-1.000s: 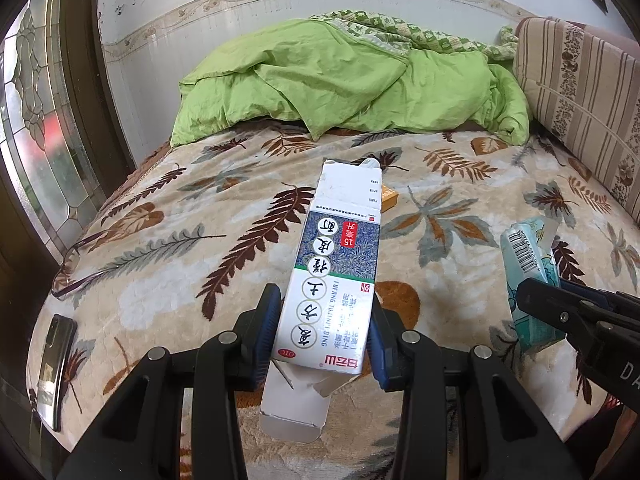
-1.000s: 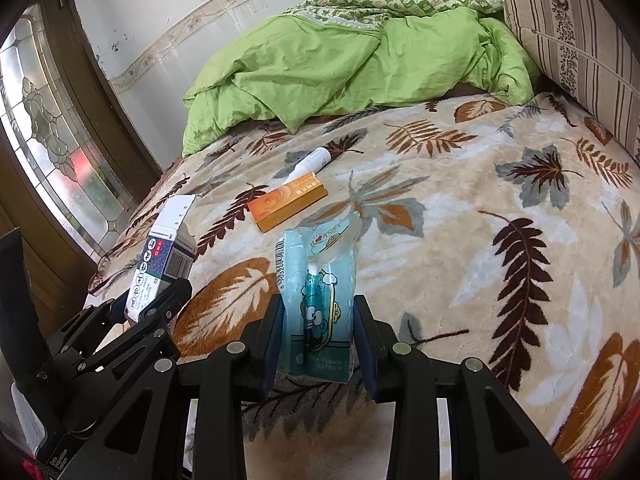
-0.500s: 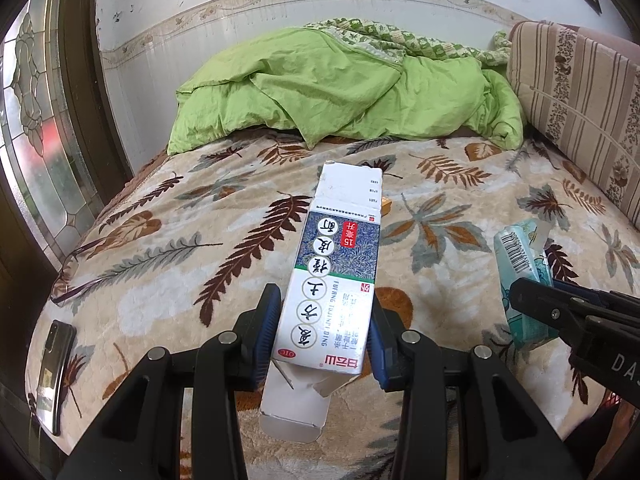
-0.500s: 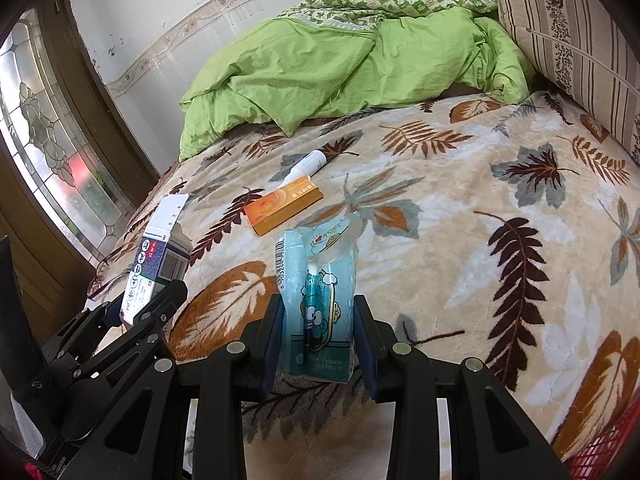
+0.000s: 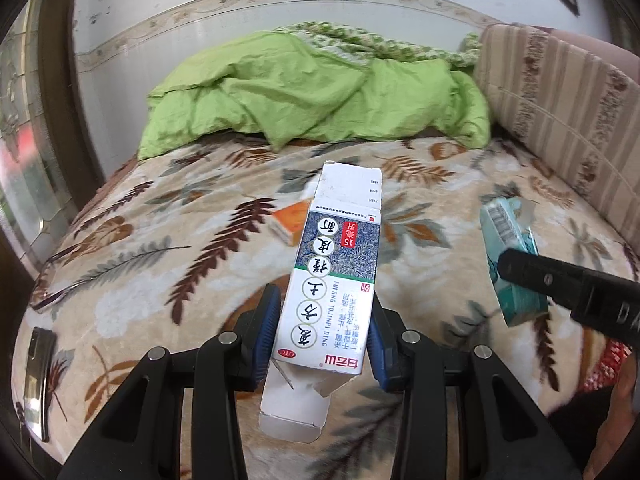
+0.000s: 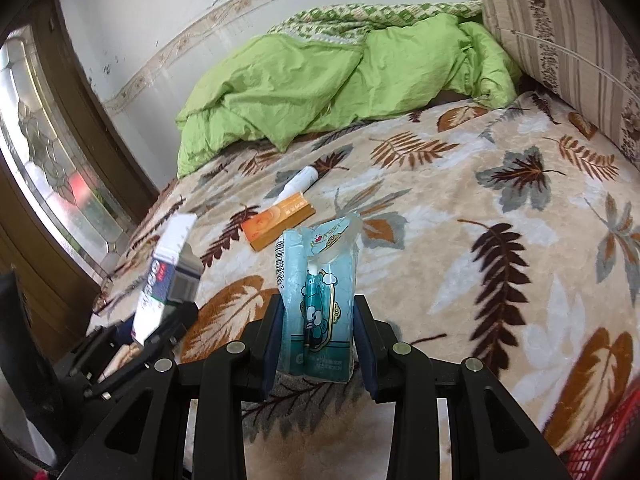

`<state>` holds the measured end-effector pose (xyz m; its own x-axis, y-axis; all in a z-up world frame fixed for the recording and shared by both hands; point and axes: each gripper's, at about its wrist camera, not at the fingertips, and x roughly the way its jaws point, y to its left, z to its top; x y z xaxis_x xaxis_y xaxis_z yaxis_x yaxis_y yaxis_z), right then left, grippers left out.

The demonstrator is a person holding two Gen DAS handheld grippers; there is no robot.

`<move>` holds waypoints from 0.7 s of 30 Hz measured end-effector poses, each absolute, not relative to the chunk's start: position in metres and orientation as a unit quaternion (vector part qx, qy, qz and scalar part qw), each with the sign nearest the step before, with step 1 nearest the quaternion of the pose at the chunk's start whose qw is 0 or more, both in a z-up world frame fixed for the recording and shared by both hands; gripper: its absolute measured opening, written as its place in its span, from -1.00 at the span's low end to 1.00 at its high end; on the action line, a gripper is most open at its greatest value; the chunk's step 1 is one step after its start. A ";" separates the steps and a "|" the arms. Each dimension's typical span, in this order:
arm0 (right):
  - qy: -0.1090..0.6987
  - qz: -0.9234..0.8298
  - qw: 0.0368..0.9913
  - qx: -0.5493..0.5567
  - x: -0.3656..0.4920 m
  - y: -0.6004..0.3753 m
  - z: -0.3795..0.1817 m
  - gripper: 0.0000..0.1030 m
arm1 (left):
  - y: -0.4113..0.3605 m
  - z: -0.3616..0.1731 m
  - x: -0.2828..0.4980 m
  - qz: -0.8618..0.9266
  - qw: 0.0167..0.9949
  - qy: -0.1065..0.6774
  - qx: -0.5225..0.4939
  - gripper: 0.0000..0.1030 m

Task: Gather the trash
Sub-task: 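Carry both items over the red basket and open both tools to drop them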

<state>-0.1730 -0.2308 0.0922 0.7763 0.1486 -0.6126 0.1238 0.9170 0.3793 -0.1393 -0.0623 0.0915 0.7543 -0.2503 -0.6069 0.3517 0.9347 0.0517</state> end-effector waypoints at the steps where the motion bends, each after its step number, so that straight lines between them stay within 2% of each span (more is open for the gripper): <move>1: 0.333 0.007 0.919 0.210 -0.178 -0.235 0.094 -0.31 | -0.066 0.094 -0.143 -0.173 0.930 0.313 0.080 -0.25; 13: 0.305 -0.068 0.913 0.263 -0.300 -0.320 0.128 -0.31 | -0.138 0.122 -0.201 -0.348 0.869 0.341 0.081 -0.25; 21: 0.296 -0.171 0.890 0.300 -0.395 -0.387 0.123 -0.31 | -0.210 0.134 -0.244 -0.450 0.810 0.363 0.099 -0.25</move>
<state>-0.3952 -0.3868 0.1226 0.7662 -0.1274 -0.6298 0.4829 0.7608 0.4336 -0.2444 -0.2096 0.1340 0.3309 -0.6575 -0.6769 0.8007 0.5752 -0.1674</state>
